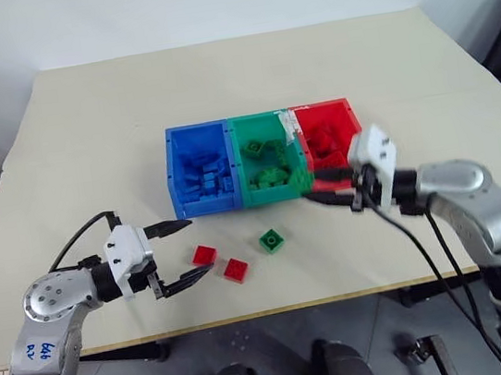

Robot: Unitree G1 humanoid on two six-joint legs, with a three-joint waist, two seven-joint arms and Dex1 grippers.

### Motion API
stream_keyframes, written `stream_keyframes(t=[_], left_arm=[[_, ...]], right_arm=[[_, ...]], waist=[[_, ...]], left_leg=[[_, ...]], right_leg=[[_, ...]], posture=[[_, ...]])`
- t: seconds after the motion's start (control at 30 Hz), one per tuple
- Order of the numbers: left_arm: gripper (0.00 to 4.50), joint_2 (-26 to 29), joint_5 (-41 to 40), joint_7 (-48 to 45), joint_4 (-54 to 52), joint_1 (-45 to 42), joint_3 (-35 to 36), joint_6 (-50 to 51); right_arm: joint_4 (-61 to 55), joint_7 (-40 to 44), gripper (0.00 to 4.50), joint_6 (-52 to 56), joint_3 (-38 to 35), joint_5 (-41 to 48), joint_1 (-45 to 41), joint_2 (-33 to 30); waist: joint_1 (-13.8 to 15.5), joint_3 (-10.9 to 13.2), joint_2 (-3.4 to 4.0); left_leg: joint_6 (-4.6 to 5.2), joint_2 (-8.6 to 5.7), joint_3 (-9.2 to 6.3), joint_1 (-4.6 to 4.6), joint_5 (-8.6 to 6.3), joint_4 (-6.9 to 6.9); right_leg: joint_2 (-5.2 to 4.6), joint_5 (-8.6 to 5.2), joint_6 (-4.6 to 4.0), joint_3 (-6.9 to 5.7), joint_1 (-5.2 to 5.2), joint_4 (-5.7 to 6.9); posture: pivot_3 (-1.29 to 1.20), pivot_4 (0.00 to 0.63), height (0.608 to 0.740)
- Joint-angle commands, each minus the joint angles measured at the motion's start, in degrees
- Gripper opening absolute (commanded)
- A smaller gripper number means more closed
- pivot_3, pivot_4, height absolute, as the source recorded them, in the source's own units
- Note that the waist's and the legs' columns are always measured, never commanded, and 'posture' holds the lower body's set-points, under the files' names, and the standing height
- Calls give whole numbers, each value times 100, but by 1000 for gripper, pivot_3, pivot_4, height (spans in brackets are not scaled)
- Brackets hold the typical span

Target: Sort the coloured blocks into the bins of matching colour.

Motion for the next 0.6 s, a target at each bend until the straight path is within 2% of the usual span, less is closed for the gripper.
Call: stream_keyframes(t=[0.03, 0.1, 0.13, 0.23, 0.37, 0.47, 0.6], left_arm=[[4500, 26, -25, 140, -94, 123, 219, -64], [4500, 9, -16, 170, -145, 187, 218, -78], [4500, 1, -21, 195, -200, 222, 218, -70], [4500, 3, -22, 274, -317, 304, 248, -62], [4500, 29, -69, 410, -378, 341, 333, 34], [4500, 42, -96, 427, -408, 294, 310, 81], [4500, 103, 149, 48, -368, -205, -420, -55]], right_arm=[[903, -202, 1419, -339, 287, -437, -632, 295], [1560, -325, 1419, -610, 431, -726, -1005, 509], [1858, -408, 2143, -730, 471, -859, -1138, 588], [2178, -348, 3040, -1027, 459, -967, -1246, 683], [1753, -134, 4372, -1405, 196, -839, -948, 479], [1426, 131, 4444, -1571, -85, -596, -657, 288], [222, 1800, 4444, -2125, -832, 254, 1093, -801]], waist=[[-1, 0, -1], [-1, 0, 0], [-6, 0, 0], [-5, 0, 0], [-9, 0, 0], [-7, 0, 0], [177, -1, -2]], left_leg=[[0, 0, 3, 0, 0, -1], [-3, 0, 11, -1, -1, -5], [-4, 0, 9, -4, -2, -8], [-6, 0, 4, -8, -3, -14], [-9, 2, 3, -10, -5, -17], [-8, 2, 2, -10, -5, -14], [-8, 1, -10, -6, -4, -12]], right_leg=[[0, 0, 0, -3, -1, 3], [0, 0, 0, -10, -2, 8], [0, 0, 0, -13, -4, 8], [0, 0, 1, -23, -7, 10], [0, 1, 1, -32, -8, 8], [0, 1, 2, -32, -6, 7], [0, 1, 3, -39, 9, 2]], posture=[[0, 150, 740], [0, 150, 740], [0, 150, 740], [0, 150, 740], [0, 150, 740], [0, 150, 740], [0, 150, 740]])
